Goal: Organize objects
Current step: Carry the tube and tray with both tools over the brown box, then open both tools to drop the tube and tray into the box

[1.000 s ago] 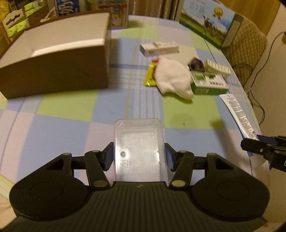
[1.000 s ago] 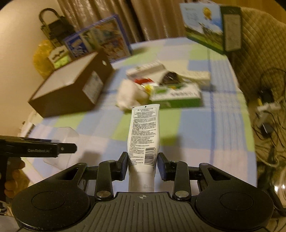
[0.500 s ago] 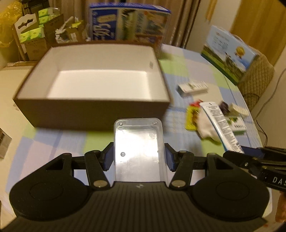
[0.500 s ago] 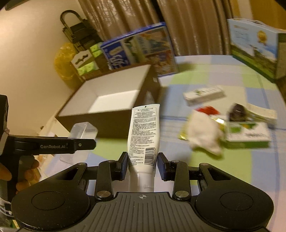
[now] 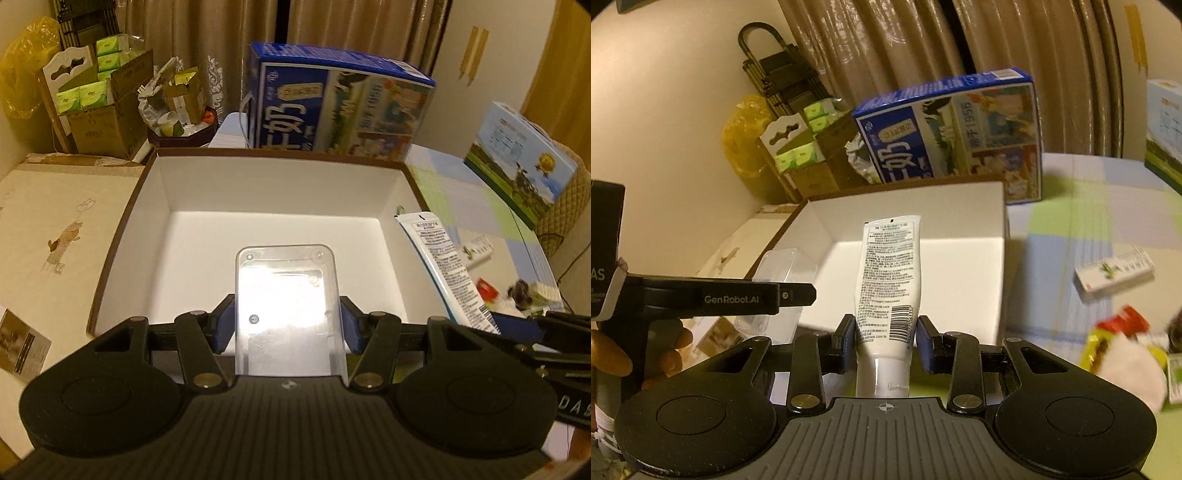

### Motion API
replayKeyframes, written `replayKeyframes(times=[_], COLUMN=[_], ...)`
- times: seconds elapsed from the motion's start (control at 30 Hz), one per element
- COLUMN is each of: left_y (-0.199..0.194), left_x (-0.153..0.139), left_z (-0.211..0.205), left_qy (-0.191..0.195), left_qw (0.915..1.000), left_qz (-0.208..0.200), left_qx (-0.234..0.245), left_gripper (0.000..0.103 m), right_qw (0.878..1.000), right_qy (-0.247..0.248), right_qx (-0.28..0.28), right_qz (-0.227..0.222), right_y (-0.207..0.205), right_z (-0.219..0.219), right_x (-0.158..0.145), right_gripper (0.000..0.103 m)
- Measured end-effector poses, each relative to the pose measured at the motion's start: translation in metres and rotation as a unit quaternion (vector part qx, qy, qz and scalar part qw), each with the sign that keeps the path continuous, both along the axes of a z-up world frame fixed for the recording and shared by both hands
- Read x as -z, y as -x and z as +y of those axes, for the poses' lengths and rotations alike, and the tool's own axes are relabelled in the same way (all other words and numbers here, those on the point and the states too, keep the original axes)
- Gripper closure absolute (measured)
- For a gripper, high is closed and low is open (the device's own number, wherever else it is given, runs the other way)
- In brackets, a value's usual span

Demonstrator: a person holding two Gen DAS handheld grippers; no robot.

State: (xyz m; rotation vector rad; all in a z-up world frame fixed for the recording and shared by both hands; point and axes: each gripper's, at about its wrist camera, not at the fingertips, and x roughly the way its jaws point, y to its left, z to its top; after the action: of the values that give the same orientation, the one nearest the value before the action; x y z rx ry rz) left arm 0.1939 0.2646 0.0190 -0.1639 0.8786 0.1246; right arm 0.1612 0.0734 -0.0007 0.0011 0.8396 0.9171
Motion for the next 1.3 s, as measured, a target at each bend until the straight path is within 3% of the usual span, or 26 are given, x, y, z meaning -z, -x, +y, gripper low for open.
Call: replayKeyframes(times=[0.3, 0.63, 0.97, 1.1, 1.3], left_y=[-0.051, -0.093, -0.121, -0.124, -0.123], left_x=[0.033, 0.077, 0.088, 0.088, 0.085], left_z=[0.033, 0.037, 0.036, 0.04, 0.056], left_qy=[0.001, 0.017, 0.015, 0.012, 0.007], left_qw=[0.9992, 0.9936, 0.9901, 0.9907, 0.9913], left_qz=[0.041, 0.112, 0.14, 0.136, 0.132], left_qx=[-0.003, 0.004, 0.009, 0.008, 0.001], left_gripper=[0.05, 0.05, 0.05, 0.033, 0.027], right_qw=[0.998, 0.994, 0.992, 0.992, 0.99], right_qy=[0.053, 0.103, 0.115, 0.115, 0.117], right_qx=[0.013, 0.021, 0.03, 0.03, 0.035], right_qz=[0.011, 0.023, 0.04, 0.045, 0.064], right_y=[-0.031, -0.051, -0.066, -0.07, -0.076], right_z=[0.048, 0.072, 0.079, 0.084, 0.091], right_x=[0.03, 0.06, 0.072, 0.073, 0.078], right_gripper=[0.071, 0.071, 0.071, 0.071, 0.07])
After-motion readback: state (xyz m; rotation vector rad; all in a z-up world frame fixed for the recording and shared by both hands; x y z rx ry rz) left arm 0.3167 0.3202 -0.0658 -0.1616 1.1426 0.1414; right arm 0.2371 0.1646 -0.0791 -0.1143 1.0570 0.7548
